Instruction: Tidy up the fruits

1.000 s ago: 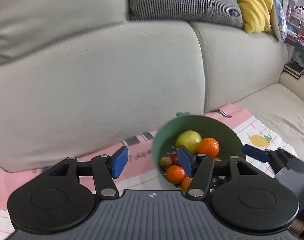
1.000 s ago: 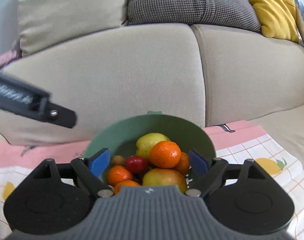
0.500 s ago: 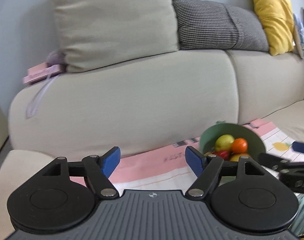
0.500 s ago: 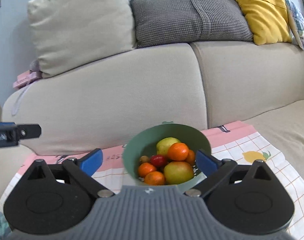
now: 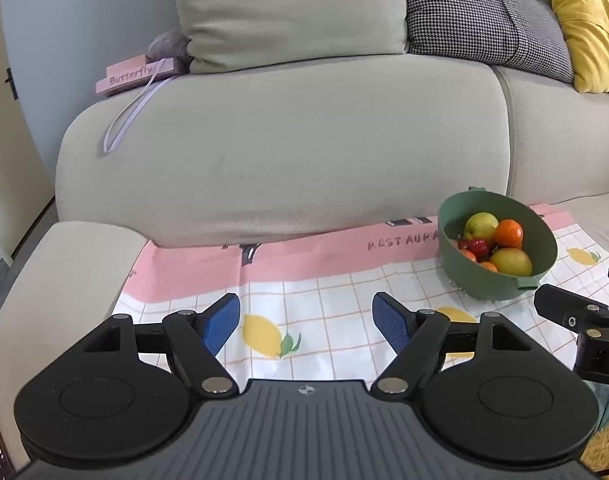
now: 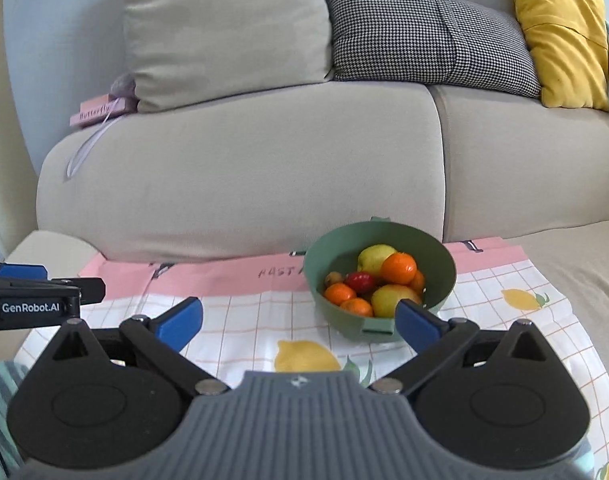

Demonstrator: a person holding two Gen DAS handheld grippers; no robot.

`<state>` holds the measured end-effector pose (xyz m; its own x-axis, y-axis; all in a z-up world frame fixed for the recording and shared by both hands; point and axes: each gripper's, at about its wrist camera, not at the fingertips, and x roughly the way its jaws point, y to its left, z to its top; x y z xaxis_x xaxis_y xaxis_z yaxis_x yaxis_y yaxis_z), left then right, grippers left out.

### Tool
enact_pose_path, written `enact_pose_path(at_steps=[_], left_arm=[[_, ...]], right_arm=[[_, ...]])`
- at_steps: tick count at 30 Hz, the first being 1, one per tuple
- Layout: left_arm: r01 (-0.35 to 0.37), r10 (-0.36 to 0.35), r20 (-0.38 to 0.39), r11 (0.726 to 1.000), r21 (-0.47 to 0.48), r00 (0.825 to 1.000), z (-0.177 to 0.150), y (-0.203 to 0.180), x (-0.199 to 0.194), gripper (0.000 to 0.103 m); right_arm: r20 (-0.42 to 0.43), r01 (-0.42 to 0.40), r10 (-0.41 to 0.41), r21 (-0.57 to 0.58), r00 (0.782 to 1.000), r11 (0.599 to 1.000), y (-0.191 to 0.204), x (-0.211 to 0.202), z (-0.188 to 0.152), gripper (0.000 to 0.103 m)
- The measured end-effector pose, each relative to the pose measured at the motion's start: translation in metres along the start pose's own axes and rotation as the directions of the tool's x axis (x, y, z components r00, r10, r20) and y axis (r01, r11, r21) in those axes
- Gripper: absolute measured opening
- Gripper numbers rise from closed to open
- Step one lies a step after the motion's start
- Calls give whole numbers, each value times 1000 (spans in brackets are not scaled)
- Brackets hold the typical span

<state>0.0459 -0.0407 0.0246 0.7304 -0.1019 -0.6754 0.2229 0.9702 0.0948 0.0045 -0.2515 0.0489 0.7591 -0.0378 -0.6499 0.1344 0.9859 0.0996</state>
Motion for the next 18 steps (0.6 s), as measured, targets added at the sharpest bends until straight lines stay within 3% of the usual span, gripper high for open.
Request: enact_pose_path(at_steps=[18], left_arm=[[7, -8, -55, 1000, -19, 998, -23, 12, 2, 89]], right_arm=[[-89, 30, -37, -84, 995, 996, 27, 4, -23, 99]])
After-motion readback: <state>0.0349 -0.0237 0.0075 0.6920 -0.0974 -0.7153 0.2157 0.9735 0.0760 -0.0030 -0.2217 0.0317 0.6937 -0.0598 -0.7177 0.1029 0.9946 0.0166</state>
